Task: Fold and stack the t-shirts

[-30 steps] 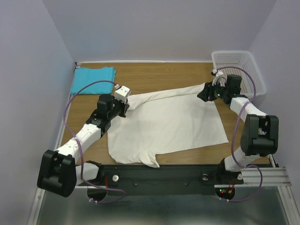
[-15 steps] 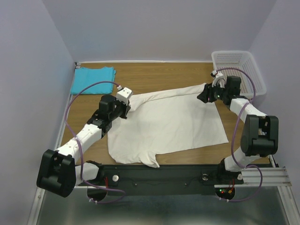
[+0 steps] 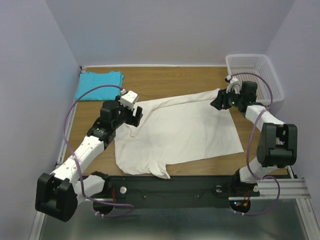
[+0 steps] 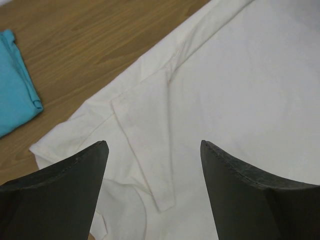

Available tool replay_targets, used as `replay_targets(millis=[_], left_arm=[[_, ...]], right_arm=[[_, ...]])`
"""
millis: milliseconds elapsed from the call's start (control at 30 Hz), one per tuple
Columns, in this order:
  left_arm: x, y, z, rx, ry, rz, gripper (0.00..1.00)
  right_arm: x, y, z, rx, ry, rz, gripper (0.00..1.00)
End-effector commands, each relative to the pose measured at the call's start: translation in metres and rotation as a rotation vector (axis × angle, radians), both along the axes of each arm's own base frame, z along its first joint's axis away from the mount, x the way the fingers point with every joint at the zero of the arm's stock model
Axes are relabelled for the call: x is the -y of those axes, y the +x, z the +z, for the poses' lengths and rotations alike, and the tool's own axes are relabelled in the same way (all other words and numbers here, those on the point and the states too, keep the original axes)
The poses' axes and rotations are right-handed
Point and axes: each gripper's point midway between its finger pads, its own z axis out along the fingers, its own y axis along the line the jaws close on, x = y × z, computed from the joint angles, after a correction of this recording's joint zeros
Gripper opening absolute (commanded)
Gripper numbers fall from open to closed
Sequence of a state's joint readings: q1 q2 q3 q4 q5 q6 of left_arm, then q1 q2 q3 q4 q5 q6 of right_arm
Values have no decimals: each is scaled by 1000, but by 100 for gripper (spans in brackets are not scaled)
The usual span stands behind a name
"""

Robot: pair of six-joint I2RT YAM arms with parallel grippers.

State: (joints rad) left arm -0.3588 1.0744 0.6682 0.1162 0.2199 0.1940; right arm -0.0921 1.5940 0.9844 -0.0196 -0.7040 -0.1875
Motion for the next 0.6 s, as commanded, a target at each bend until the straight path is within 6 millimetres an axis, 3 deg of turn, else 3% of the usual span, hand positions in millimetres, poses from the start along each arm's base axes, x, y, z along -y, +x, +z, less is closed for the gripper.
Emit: replay_targets(millis=[0,100,133,200,267,300,333,367,400,433,500,533,567], left_arm=[[1,11,61,151,-66,29,86],[1,22,61,102,-70,67,86],[1,24,48,39,-66,87,86],[0,30,51,15,-68,114,85],[0,31,44,-18,-63,125,82],[-2,31,45,-14,-65,135,82],[-4,30,48,0,-71,144,82],[-9,30,44,9,-70,172,82],[-12,28,44,13,-69,186,82],[-16,25,50,38,-77,198,82],[-23,20,44,46,-64,225,82],[-27,17,48,65,-65,232,82],[-30,14,41,61,-55,242,82]], right_arm=[[3,5,26,94,-28,0,53],[0,7,26,95,-17,23,54],[0,10,32,101,-19,37,54],[0,12,24,46,-24,51,54],[7,33,40,58,-52,22,54],[14,37,23,-15,-72,-17,54],[20,45,19,-43,-82,-51,53],[24,58,32,-43,-88,-80,52],[27,64,31,-55,-96,-94,52],[34,74,16,-88,-125,-133,52],[44,95,22,-84,-148,-204,50],[50,103,8,-113,-177,-240,49],[53,114,15,-101,-186,-255,49]])
